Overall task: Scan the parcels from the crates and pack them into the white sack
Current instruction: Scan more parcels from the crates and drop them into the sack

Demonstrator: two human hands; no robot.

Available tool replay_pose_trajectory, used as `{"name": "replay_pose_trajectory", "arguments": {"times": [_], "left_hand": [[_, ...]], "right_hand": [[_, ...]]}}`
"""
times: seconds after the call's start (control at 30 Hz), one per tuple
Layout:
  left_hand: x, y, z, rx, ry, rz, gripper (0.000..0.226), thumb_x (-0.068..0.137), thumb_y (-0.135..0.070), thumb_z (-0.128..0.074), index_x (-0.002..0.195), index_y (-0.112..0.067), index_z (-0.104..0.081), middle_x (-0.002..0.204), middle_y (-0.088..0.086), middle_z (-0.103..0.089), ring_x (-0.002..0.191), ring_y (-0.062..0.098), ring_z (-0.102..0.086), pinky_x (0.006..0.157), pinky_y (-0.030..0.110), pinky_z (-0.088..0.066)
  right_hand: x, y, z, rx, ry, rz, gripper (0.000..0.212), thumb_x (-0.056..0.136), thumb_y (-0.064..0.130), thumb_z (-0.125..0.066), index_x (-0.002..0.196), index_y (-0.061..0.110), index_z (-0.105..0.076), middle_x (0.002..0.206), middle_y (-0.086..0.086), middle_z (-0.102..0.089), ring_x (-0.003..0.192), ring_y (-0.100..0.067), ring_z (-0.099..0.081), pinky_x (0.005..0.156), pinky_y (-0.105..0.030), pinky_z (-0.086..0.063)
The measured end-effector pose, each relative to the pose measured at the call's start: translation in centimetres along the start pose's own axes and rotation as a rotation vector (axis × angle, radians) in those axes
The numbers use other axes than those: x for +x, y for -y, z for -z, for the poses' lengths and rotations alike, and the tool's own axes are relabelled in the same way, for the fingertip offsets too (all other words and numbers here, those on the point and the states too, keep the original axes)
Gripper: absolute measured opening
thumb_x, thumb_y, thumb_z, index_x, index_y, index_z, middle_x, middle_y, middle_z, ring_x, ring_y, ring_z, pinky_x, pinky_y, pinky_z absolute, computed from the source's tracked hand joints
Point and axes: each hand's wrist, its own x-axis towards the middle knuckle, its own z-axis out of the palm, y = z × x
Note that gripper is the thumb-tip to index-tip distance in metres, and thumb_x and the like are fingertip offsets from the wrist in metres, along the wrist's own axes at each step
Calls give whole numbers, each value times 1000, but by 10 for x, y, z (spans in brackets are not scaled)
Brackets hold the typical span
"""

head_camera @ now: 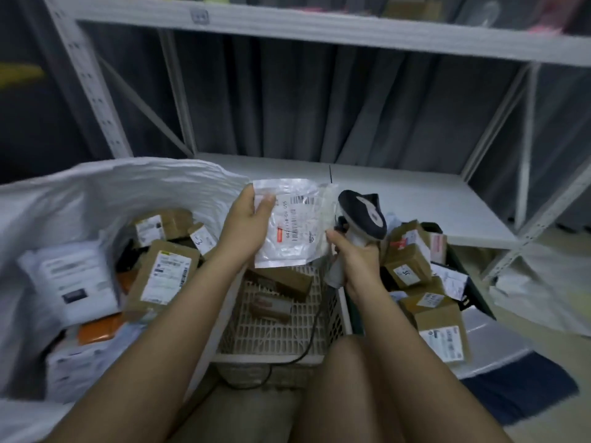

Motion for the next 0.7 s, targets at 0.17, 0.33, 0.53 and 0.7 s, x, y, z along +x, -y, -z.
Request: {"name": "replay_pose_trajectory", "arguments": {"times": [0.17, 0.33, 0.53, 0.7], "left_hand": [[-29, -29, 88, 125, 101, 263, 50, 82, -27, -55, 128, -20, -37, 118, 4, -64, 99, 22, -66, 84, 45, -56], [-65, -39, 152, 98, -94, 188, 23, 92, -7, -55, 113, -16, -54, 105, 3, -68, 88, 18, -68, 70, 33, -58], [-63, -35, 217, 533, -276, -38, 22, 93, -12, -50, 104, -18, -68, 98, -5, -66, 91, 16, -60, 77, 30, -47], [-56, -31, 248, 675, -147, 24, 19, 95, -12, -47, 89, -20, -64, 95, 3, -65, 87, 22, -60, 77, 35, -48]], "right_hand": [[-49, 16, -42, -54, 28, 48, 48, 72, 19, -84, 113, 11, -61, 111, -6, -68, 103, -26, -65, 95, -47, -53], [-82, 16, -92, -143, 98, 58, 52, 78, 21, -80, 122, 11, -56, 112, -5, -66, 100, -25, -64, 90, -42, -53], [-116, 13, -116, -527, 400, 188, 21, 87, 18, -70, 104, 10, -60, 82, -3, -64, 66, -11, -57, 49, -18, -45], [-146, 7, -120, -584, 698, 325, 29, 78, 9, -79, 101, 23, -66, 90, 13, -69, 77, 9, -62, 60, -7, -48]]}}
